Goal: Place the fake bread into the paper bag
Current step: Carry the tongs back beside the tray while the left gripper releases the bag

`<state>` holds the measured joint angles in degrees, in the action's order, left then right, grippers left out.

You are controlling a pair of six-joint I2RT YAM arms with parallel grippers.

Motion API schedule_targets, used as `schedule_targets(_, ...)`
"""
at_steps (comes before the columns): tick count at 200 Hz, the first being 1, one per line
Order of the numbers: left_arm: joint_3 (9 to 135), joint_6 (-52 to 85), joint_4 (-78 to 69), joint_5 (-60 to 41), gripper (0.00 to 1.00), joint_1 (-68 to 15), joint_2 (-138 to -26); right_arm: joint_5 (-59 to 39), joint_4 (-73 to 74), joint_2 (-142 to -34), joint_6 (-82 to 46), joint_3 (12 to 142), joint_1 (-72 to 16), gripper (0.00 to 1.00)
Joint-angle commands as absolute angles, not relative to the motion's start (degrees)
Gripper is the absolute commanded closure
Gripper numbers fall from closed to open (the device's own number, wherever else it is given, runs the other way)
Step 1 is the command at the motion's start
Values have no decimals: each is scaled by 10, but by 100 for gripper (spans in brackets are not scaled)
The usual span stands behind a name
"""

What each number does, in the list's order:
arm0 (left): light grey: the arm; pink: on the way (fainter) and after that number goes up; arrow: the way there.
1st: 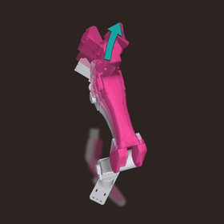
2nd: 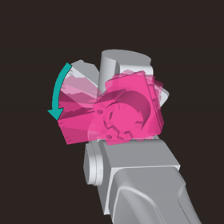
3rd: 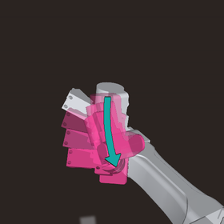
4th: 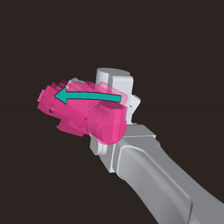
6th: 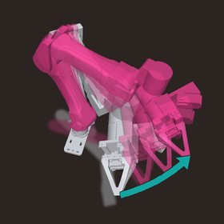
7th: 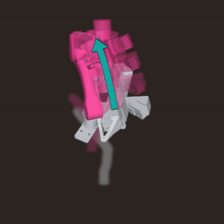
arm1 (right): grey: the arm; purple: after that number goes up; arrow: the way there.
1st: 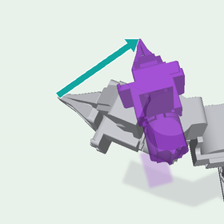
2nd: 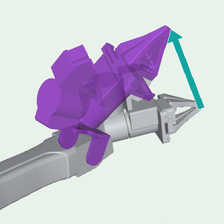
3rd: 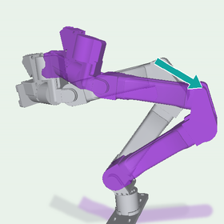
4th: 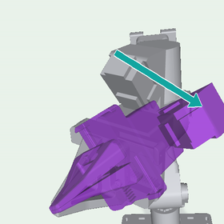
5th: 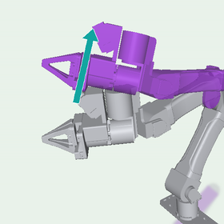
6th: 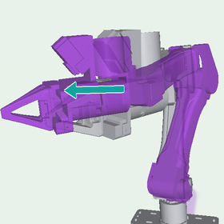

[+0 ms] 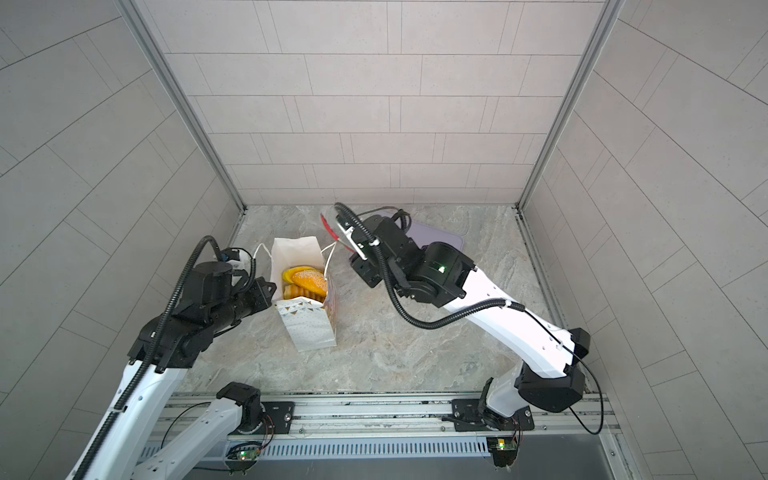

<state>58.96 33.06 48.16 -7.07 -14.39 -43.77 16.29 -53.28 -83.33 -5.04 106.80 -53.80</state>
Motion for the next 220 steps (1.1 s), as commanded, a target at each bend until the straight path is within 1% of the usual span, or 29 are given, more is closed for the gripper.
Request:
schedule_targets(1, 588, 311, 440, -59, 93, -146, -441, 129, -497, -775, -107, 1032, -457, 53)
schedule_targets(22, 593, 305, 436, -60, 92, -145, -441, 85, -482, -737, -143, 970, -364, 54)
schedule_targets(36, 597, 303, 438, -63, 91, -145, -441, 78, -474, -712, -159, 921, -309, 54)
schedule_targets(61, 600, 301, 451, -60, 77, -144, -439, 49, -453, -674, -180, 826, -220, 53)
schedule_targets(83, 607, 299, 468, -54, 63, -145, -427, 11, -424, -653, -197, 736, -149, 54)
schedule_targets(110, 626, 289, 501, -48, 33, -144, -422, -12, -387, -643, -215, 644, -92, 54)
schedule_targets(128, 641, 280, 527, -35, 18, -144, -417, -15, -365, -640, -226, 600, -69, 54)
schedule_targets(130, 643, 279, 530, -34, 14, -144, -415, -15, -363, -640, -228, 595, -68, 54)
schedule_targets(131, 644, 278, 531, -33, 8, -144, -415, -16, -362, -640, -229, 593, -67, 54)
schedule_targets(132, 646, 278, 532, -32, 4, -144, -414, -16, -360, -639, -229, 591, -66, 54)
schedule_targets(135, 648, 277, 537, -30, 0, -144, -413, -16, -356, -639, -230, 585, -62, 54)
schedule_targets(199, 741, 246, 619, 47, 0, -144, -401, -4, -309, -680, -244, 504, -15, 52)
schedule_targets(220, 771, 237, 644, 101, 0, -145, -421, -6, -299, -709, -252, 493, -5, 51)
